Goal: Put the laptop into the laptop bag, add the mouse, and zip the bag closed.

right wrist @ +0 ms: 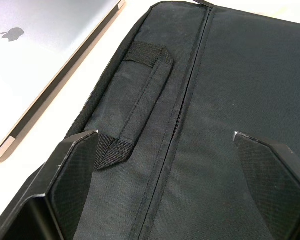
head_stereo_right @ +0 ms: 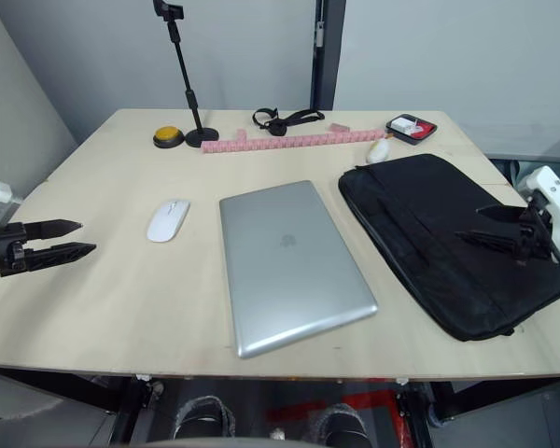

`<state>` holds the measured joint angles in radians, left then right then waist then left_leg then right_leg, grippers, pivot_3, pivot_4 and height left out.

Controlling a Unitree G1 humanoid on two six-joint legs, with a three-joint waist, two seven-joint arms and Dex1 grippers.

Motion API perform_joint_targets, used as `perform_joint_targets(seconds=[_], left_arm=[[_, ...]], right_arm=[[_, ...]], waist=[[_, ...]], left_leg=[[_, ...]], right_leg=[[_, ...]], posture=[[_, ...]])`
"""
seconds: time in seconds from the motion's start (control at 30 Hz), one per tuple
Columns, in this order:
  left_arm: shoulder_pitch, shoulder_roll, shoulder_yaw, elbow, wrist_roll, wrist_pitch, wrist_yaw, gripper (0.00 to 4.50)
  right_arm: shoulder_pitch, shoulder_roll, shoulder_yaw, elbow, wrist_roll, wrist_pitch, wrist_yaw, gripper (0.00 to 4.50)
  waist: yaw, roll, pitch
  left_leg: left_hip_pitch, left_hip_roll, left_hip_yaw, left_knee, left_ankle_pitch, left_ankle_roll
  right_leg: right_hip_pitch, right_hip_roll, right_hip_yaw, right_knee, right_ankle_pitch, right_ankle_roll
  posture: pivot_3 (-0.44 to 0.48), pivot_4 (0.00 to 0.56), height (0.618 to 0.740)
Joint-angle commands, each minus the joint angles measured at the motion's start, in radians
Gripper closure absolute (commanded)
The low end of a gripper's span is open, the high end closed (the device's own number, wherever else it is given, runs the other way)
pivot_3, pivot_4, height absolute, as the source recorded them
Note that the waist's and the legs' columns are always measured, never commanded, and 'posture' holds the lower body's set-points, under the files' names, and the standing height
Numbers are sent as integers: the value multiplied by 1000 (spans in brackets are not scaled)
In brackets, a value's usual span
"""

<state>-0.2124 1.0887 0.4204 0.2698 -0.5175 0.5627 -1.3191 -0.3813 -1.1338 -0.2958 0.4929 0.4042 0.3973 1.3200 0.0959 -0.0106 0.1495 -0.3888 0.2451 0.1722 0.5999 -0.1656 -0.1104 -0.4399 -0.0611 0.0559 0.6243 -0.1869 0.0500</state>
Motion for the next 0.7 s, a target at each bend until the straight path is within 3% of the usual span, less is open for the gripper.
perform_joint_targets(seconds=[0.03,0.47,0.7], left_arm=[[-21,-15,14,-34,-33,16,17,10],[34,-61,6,-235,-119,135,54,10],[5,-163,-58,-331,-212,329,193,10]], right_arm=[[8,-7,-42,-32,18,3,-7,0],[64,28,-106,-107,67,43,-79,0],[81,79,-130,-248,131,106,-107,0]], waist=[[0,0,0],[0,0,0],[-1,0,0]], left_leg=[[0,0,0,0,0,0],[0,0,0,0,0,0],[0,0,0,0,0,0]], right_leg=[[0,0,0,0,0,0],[0,0,0,0,0,0],[0,0,0,1,0,0]], posture=[[0,150,739],[0,150,739],[0,150,739]])
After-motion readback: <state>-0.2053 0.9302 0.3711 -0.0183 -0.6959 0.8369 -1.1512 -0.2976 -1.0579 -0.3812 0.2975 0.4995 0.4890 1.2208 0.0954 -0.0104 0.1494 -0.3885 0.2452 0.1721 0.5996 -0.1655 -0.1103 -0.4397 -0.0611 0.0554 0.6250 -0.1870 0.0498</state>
